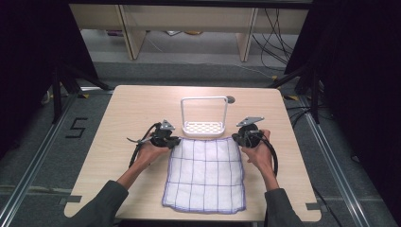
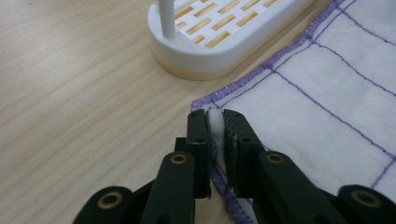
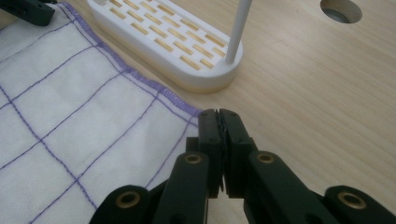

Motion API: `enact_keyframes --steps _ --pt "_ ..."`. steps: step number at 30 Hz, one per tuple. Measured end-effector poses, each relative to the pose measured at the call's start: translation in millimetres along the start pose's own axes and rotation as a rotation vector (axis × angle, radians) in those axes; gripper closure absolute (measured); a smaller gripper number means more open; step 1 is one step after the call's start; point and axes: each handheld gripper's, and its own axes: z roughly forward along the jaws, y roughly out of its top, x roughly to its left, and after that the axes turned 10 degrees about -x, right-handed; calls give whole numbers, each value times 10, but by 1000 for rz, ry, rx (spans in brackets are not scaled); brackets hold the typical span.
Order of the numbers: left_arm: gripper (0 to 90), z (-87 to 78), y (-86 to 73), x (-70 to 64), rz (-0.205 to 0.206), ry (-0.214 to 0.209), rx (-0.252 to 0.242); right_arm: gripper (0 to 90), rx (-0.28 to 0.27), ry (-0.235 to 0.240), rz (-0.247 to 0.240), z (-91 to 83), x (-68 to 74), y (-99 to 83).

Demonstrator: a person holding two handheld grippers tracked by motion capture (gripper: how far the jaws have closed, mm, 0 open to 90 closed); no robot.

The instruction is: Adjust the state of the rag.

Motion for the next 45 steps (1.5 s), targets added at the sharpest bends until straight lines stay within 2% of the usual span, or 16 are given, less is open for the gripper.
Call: enact_keyframes --steps 11,16,20,23,26,29,30,32,33,34,35,38,41,42,43,45 --pt "836 -129 69 -22 34 -21 -39 888 -1 10 18 -33 -3 20" --pt "838 -174 105 -21 24 -26 -65 888 -25 16 5 -57 -6 47" --pt "839 -202 131 -15 20 -25 -80 889 -27 20 34 -96 7 87" --pt "840 -251 152 5 12 -20 -100 890 -50 23 14 -107 -3 116" --pt "840 -337 177 -3 19 -22 -118 890 -59 32 46 -171 13 152" --pt "840 -423 197 -33 18 -32 -147 890 -89 45 16 -243 26 164" --pt "840 -515 216 -86 27 -42 -186 890 -84 45 24 -297 58 167" --pt "840 -612 213 -157 44 -54 -210 890 -102 50 -2 -370 87 156" --pt "839 -612 213 -157 44 -54 -210 890 -102 50 -2 -370 87 156" --pt "839 -723 178 -222 79 -61 -213 890 -124 59 -29 -498 118 122" --pt "839 -723 178 -222 79 -61 -213 890 -110 54 -6 -563 145 104" --pt "839 -927 62 -340 103 -90 -235 890 -143 64 -27 -751 200 -4" --pt "838 -1010 -5 -410 121 -112 -235 890 -151 74 -37 -850 246 -66" --pt "837 -1077 -78 -500 131 -128 -242 890 -157 84 -46 -966 335 -138" --pt "838 -1077 -78 -500 131 -128 -242 890 -157 84 -46 -966 335 -138" --pt "838 -1182 -211 -626 176 -141 -231 890 -161 97 -57 -1087 474 -239"
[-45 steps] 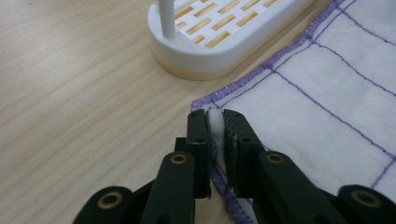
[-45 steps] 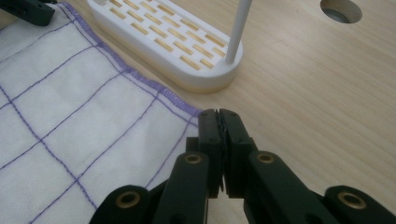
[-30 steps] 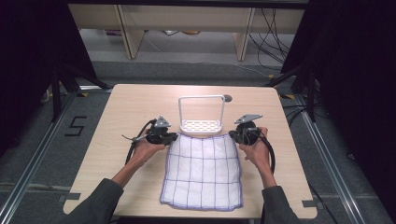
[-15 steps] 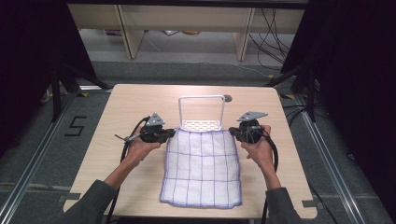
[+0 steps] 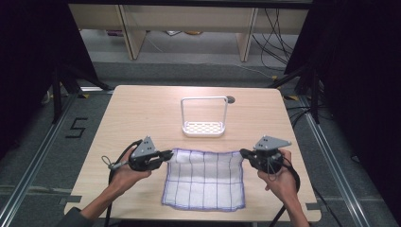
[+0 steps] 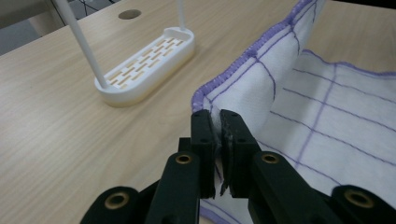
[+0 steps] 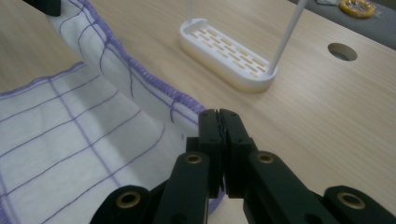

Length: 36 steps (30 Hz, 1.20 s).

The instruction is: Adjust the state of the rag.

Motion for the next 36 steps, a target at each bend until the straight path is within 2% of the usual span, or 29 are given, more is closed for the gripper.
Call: enact_keyframes --steps 1,2,3,4,5,6,7,8,11,12,15,16,17,19,20,21,22,23,24,25,27,28,29,30,31,32,34,35,36 --pt "838 -20 -26 -30 -6 -9 -3 890 -2 7 -23 -40 64 -43" --pt "838 -20 -26 -30 -6 -9 -3 890 -2 7 -23 -40 64 -43" --pt "838 -78 -101 -106 -11 -18 0 890 11 16 -17 -99 177 -125" --pt "838 -78 -101 -106 -11 -18 0 890 6 14 -35 -115 204 -155" --pt "838 -123 -176 -162 -11 -33 8 890 17 27 -24 -139 266 -205" --pt "837 -123 -176 -162 -11 -33 8 889 18 33 -33 -146 292 -236" --pt "837 -138 -223 -200 -33 -37 4 889 22 37 -34 -153 335 -285" --pt "836 -172 -306 -252 -27 -62 29 889 29 40 -28 -158 359 -312" --pt "830 -176 -365 -312 -43 -72 36 889 51 55 -36 -144 408 -403" --pt "825 -183 -397 -330 -29 -94 72 889 56 49 -42 -131 418 -443" --pt "812 -187 -477 -400 -24 -116 98 888 94 74 -20 -106 451 -543" --pt "810 -194 -497 -420 -12 -119 102 887 96 63 -21 -119 461 -566" --pt "809 -195 -522 -442 -17 -126 96 886 97 65 -18 -130 473 -586" --pt "803 -228 -541 -475 -7 -135 124 884 95 70 -18 -168 502 -627" --pt "801 -238 -555 -495 2 -138 121 882 110 72 -6 -188 532 -653" --pt "794 -245 -576 -524 10 -153 117 881 120 75 -17 -198 558 -685" --pt "772 -266 -578 -547 -5 -162 136 877 142 64 -31 -215 607 -731" --pt "746 -278 -581 -552 5 -173 141 873 161 65 -28 -228 640 -760" --pt "707 -289 -595 -588 -36 -159 130 870 166 65 -27 -239 666 -785" --pt "660 -304 -587 -580 -34 -172 121 864 166 64 -40 -247 681 -805" --pt "607 -364 -545 -583 -40 -178 116 827 177 70 -11 -275 726 -831" --pt "564 -391 -523 -582 -48 -182 104 785 170 76 -7 -295 728 -832" --pt "508 -406 -511 -590 -74 -165 71 745 147 69 -19 -312 717 -832" --pt "471 -406 -511 -590 -74 -165 71 723 140 56 17 -348 730 -825" --pt "460 -463 -461 -541 -82 -163 60 708 117 45 7 -377 704 -812" --pt "447 -467 -441 -524 -112 -147 42 683 96 40 31 -405 692 -797" --pt "404 -437 -389 -448 -138 -106 21 577 52 -13 72 -428 645 -767" --pt "401 -400 -362 -398 -149 -94 17 574 52 -42 111 -423 629 -756" --pt "401 -358 -333 -333 -142 -69 24 559 72 -48 140 -406 614 -749"
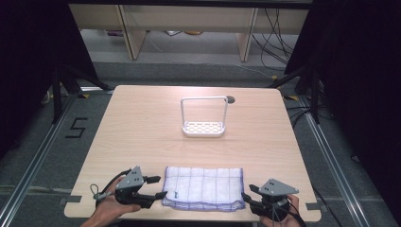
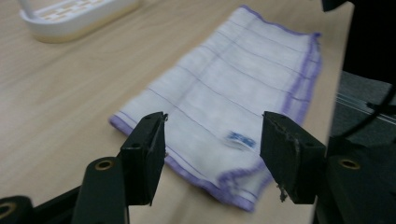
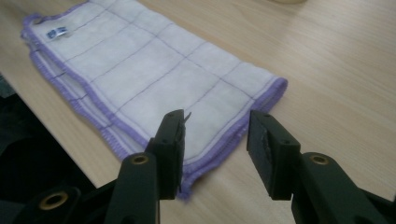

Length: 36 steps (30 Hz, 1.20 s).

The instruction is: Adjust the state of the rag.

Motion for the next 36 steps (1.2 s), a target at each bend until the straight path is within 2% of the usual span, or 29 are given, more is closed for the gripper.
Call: enact_keyframes --steps 1,2,3,4,5,6,7,8,9,10,11,12,13,14,15,18,19,20,22,25,27,29,30,32,33,36 --pt "401 42 34 68 8 31 10 542 -2 -17 0 39 -13 3" --pt "393 171 92 217 9 47 41 532 3 -28 -8 75 -20 7" --pt "382 171 92 217 9 47 41 532 3 -28 -8 75 -20 7" --pt "382 235 101 270 -2 71 33 516 37 -22 1 163 -5 14" --pt "377 273 107 316 -6 86 39 502 46 -31 -4 198 -10 8" --pt "368 332 113 364 -26 86 49 493 52 -33 5 223 -10 7" --pt "366 383 117 411 -22 87 60 482 73 -46 27 242 2 -3" --pt "362 428 114 440 -27 99 65 463 85 -47 24 260 -5 -12" --pt "349 474 105 467 -36 104 69 445 107 -54 61 267 20 -20" --pt "332 474 105 467 -36 104 69 445 107 -54 61 267 20 -20" --pt "329 539 91 522 -29 100 103 386 123 -71 93 287 56 -44" --pt "329 562 87 531 -24 98 109 369 134 -79 91 295 78 -51" --pt "331 597 76 523 -44 94 99 363 139 -85 76 301 95 -63" --pt "333 597 76 523 -44 94 99 363 149 -90 93 306 129 -68" --pt "334 636 67 515 -35 82 117 360 155 -104 65 320 144 -85" --pt "357 656 60 506 -30 70 129 354 201 -128 57 358 184 -124" --pt "367 663 48 496 -15 61 141 354 205 -130 59 365 182 -138" --pt "368 662 39 494 10 67 163 351 203 -133 68 367 182 -143" --pt "379 675 17 486 6 59 173 353 198 -136 74 364 178 -151" --pt "399 679 -2 476 29 37 195 374 194 -136 74 350 184 -144" --pt "407 685 -13 467 23 43 196 373 182 -131 83 328 198 -130" --pt "410 692 -23 460 9 28 196 369 175 -127 98 312 214 -131" --pt "416 688 -25 463 18 20 208 370 180 -121 102 311 228 -140" --pt "422 687 -29 454 19 27 209 390 197 -114 94 324 254 -167" --pt "454 687 -29 454 19 27 209 390 197 -114 94 324 254 -167" --pt "489 675 -33 450 43 12 209 451 195 -108 48 338 275 -179"
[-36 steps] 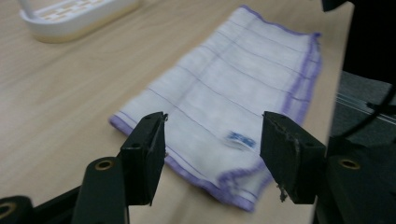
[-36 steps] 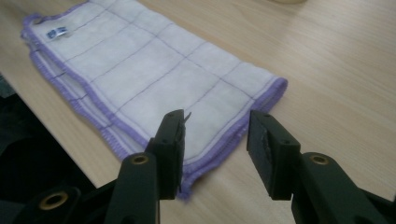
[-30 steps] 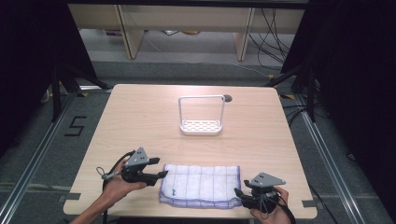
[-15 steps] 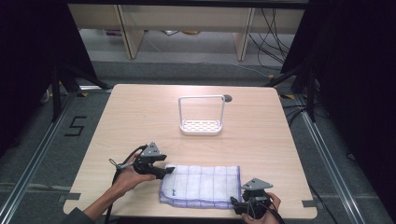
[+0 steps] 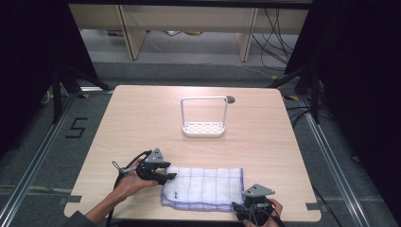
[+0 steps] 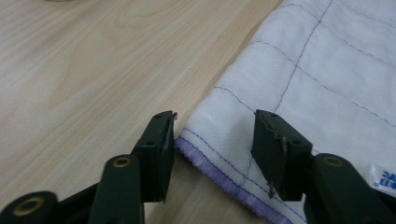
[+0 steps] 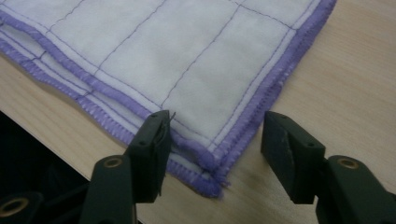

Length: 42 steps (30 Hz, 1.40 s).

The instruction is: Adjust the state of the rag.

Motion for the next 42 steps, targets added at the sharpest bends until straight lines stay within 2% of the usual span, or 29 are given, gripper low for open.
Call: enact_keyframes --steps 1,2,4,5,7,8,9,10,11,12,16,17,19,21,23,24,26,28,32,33,34,35,36,37,38,39,40,41,42 --pt "530 2 -3 -11 -5 -12 -15 481 -8 4 -11 -1 -2 -5" --pt "558 -6 -10 -13 1 -24 -15 496 -4 10 8 -9 7 -5" --pt "634 -6 -21 -12 0 -48 -26 556 -15 21 11 -11 5 -14" --pt "674 -9 -22 -13 -4 -53 -28 605 -27 30 -19 -4 -8 -23" --pt "757 -18 -23 -14 6 -57 -30 669 -24 44 3 -13 15 -19" --pt "784 -23 -25 -34 0 -51 -34 694 -28 49 -6 -14 12 -25" --pt "804 -28 -23 -41 25 -48 -33 730 -30 53 -5 -15 16 -26" --pt "814 -38 -18 -53 46 -46 -29 763 -32 60 -15 -17 19 -27" --pt "823 -44 -18 -73 40 -44 -34 792 -44 61 -41 -9 17 -32" --pt "828 -61 -10 -78 55 -42 -36 813 -31 66 -34 -17 33 -25" --pt "832 -164 16 -88 10 -53 -87 842 -46 70 -90 -15 22 -15" --pt "832 -194 27 -91 7 -56 -102 844 -41 79 -70 -24 22 1" --pt "833 -259 42 -103 15 -51 -109 846 -52 91 -70 -15 -32 41" --pt "834 -316 42 -139 3 -53 -133 848 -65 96 -65 2 -89 101" --pt "834 -391 29 -182 -4 -44 -136 849 -72 99 -76 35 -148 193" --pt "835 -419 25 -180 13 -46 -133 850 -80 107 -88 69 -186 264" --pt "834 -480 2 -193 3 -40 -136 851 -80 119 -90 117 -228 385" --pt "834 -540 -36 -232 -46 -39 -155 851 -77 136 -113 202 -293 585" --pt "833 -636 -105 -327 -77 -51 -151 850 -59 159 -144 391 -385 895" --pt "832 -646 -120 -347 -81 -58 -149 851 -28 168 -127 448 -398 975" --pt "831 -656 -138 -380 -84 -62 -147 850 -48 183 -155 513 -432 1029" --pt "831 -664 -157 -438 -94 -67 -148 850 -37 185 -155 582 -448 1095" --pt "830 -663 -170 -470 -97 -72 -150 850 -9 193 -184 674 -468 1173" --pt "830 -659 -179 -507 -96 -91 -147 851 -16 193 -192 730 -473 1209" --pt "829 -647 -187 -560 -100 -92 -147 850 6 192 -203 782 -474 1267" --pt "829 -637 -192 -600 -88 -100 -133 850 -1 194 -229 853 -475 1312" --pt "828 -608 -194 -672 -94 -106 -139 851 5 195 -230 905 -478 1355" --pt "827 -598 -187 -695 -84 -128 -123 850 26 200 -253 964 -485 1409" --pt "824 -558 -183 -764 -96 -131 -133 849 35 203 -276 1005 -491 1439"
